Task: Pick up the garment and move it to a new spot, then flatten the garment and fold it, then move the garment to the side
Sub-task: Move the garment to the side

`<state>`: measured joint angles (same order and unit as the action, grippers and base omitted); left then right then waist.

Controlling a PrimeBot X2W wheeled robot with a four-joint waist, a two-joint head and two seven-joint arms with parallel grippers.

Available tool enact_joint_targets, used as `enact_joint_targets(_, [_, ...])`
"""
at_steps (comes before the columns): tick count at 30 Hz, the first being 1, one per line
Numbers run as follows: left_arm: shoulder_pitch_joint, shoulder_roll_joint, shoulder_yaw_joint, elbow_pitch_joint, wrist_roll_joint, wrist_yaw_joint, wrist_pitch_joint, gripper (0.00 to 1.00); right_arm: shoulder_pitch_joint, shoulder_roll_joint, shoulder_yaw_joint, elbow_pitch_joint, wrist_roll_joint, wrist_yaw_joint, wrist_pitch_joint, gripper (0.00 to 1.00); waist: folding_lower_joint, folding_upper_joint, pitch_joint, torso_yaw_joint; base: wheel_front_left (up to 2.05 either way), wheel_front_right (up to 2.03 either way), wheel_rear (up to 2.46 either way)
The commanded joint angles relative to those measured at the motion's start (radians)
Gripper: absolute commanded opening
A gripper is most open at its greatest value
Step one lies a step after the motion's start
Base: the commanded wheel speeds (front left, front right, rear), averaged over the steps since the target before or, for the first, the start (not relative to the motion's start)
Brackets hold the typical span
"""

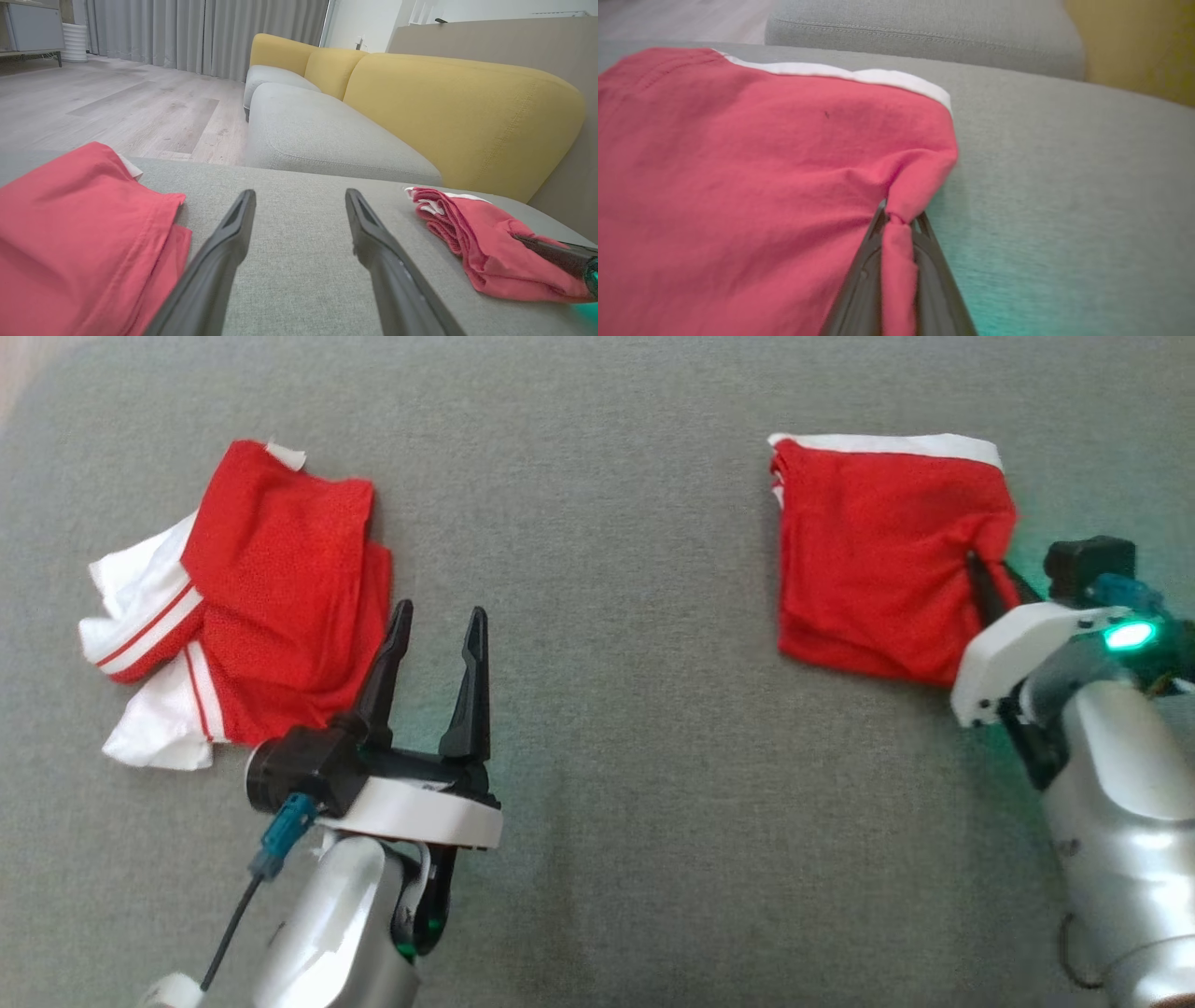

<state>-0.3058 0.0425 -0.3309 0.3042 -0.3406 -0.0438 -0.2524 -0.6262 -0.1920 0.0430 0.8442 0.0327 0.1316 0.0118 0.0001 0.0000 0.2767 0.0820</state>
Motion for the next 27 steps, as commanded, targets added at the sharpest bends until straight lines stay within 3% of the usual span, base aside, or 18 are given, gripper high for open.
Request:
enact_joint_targets(1, [-0.025, 0.008, 0.034, -0.029, 0.002, 0.002, -0.009, 1.0, -0.033, -0.036, 0.03, -0.029, -0.006, -0.001, -0.012, 0.0, -0.0001, 0.0, -0.006, -0.009, 0.0, 0.0, 0.0])
enact_joint_targets(11, [-0.027, 0.008, 0.033, -0.042, 0.0, 0.004, -0.009, 1.0, -0.017, -0.361, 0.208, -0.031, 0.013, -0.001, 0.013, 0.0, -0.0001, 0.0, -0.001, -0.027, 0.0, 0.0, 0.0])
enact_joint_targets(16, [-0.031, 0.008, 0.034, -0.044, 0.006, -0.002, -0.009, 1.0, -0.031, -0.487, 0.19, 0.026, 0.028, -0.001, -0.005, 0.0, -0.0001, 0.0, 0.015, -0.018, 0.0, 0.0, 0.0])
enact_joint_targets(20, [-0.033, 0.008, 0.036, -0.043, 0.01, -0.005, -0.009, 1.0, -0.054, -0.514, 0.141, 0.07, 0.016, -0.001, -0.034, 0.0, -0.0001, 0.0, 0.023, -0.01, 0.0, 0.0, 0.0])
enact_joint_targets(27, [-0.034, 0.008, 0.042, -0.042, 0.018, -0.008, -0.009, 1.0, -0.078, -0.504, 0.081, 0.116, -0.031, -0.001, -0.062, 0.0, -0.0001, 0.0, 0.03, -0.003, 0.0, 0.0, 0.0])
